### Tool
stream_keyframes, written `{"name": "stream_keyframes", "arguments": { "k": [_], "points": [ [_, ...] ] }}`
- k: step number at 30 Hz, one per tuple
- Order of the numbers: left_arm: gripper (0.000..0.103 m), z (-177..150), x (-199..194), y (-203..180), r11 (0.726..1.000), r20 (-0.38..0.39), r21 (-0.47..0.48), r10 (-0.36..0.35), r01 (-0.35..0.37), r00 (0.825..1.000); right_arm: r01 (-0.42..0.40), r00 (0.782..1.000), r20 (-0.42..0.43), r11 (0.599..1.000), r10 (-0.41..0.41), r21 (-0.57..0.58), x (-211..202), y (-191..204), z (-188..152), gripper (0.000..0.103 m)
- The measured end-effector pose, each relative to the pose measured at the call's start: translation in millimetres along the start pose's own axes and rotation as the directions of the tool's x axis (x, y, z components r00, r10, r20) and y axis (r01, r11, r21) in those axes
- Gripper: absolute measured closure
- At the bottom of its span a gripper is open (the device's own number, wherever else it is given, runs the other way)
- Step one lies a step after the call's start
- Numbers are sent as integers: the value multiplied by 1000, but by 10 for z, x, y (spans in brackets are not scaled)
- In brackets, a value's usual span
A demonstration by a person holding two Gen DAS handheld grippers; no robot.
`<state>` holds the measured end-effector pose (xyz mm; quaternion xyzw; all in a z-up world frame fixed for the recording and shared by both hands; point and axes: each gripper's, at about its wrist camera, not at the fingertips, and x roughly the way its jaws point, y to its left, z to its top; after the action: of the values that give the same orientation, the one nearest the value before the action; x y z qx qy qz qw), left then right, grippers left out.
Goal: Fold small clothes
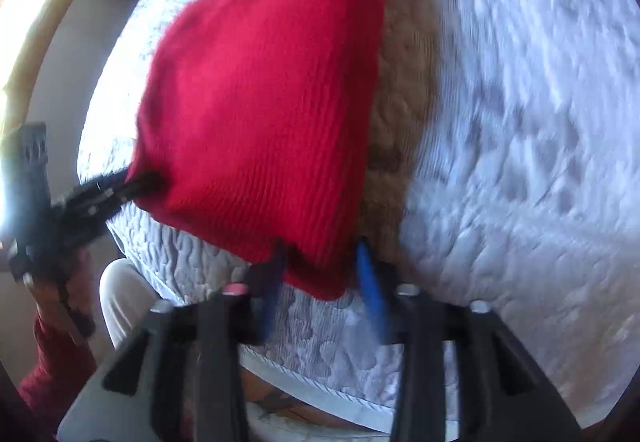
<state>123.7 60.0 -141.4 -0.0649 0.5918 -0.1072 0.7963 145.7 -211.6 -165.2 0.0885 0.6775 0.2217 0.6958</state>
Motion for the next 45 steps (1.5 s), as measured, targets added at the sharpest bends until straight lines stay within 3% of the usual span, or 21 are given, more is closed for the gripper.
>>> {"name": "stream_keyframes", "arguments": {
  "k": [4,6,10,13,18,22,24,26,28,29,31,34,37,39,42,45],
  "points": [
    [46,549,-223,143,1000,80,2,31,-31,996,1,999,53,1000,0,-8,-271,-67,342,53],
    [46,948,-172,120,999,97,34,37,-40,995,41,997,69,999,-40,-12,-332,-96,615,53],
    [46,1597,170,-22,997,82,83,1,-8,997,71,996,61,997,-71,16,-275,-227,1201,53],
    [46,1897,509,-149,992,43,126,-18,13,999,92,995,39,995,-93,28,-182,-328,1538,51],
    [46,2029,972,-301,970,11,244,3,-5,1000,80,997,14,996,-81,47,39,-435,1787,47],
    [45,2043,1159,-355,949,-39,301,-83,91,996,62,998,27,997,-63,42,78,-477,1859,44],
    [47,2022,1224,-373,940,-56,329,-79,93,995,63,998,27,997,-64,35,88,-487,1870,44],
    [55,2004,1264,-384,930,-59,356,-76,92,995,62,998,31,998,-63,34,88,-494,1865,44],
    [82,2007,1258,-370,933,-61,351,-66,83,996,61,997,35,998,-62,33,94,-494,1868,44],
    [88,2021,1240,-349,938,-57,336,-68,83,996,61,997,37,998,-62,33,94,-497,1861,43],
    [93,2043,1164,-266,957,-40,275,-81,89,996,58,997,39,998,-59,39,93,-504,1852,43],
    [94,2022,1042,-190,971,29,234,-52,44,998,62,997,48,997,-63,38,73,-496,1831,43],
    [87,1985,1216,-209,972,-20,235,-16,21,1000,90,995,33,995,-92,43,136,-481,1847,42],
    [84,1965,1224,-273,963,-7,269,20,-18,1000,102,994,29,994,-104,43,157,-460,1853,42],
    [45,1956,1043,-260,969,12,246,36,-38,999,114,992,42,993,-115,33,88,-432,1826,42],
    [36,1828,736,-104,978,78,196,62,-77,995,118,992,46,992,-120,32,5,-427,1741,42]
  ]
}}
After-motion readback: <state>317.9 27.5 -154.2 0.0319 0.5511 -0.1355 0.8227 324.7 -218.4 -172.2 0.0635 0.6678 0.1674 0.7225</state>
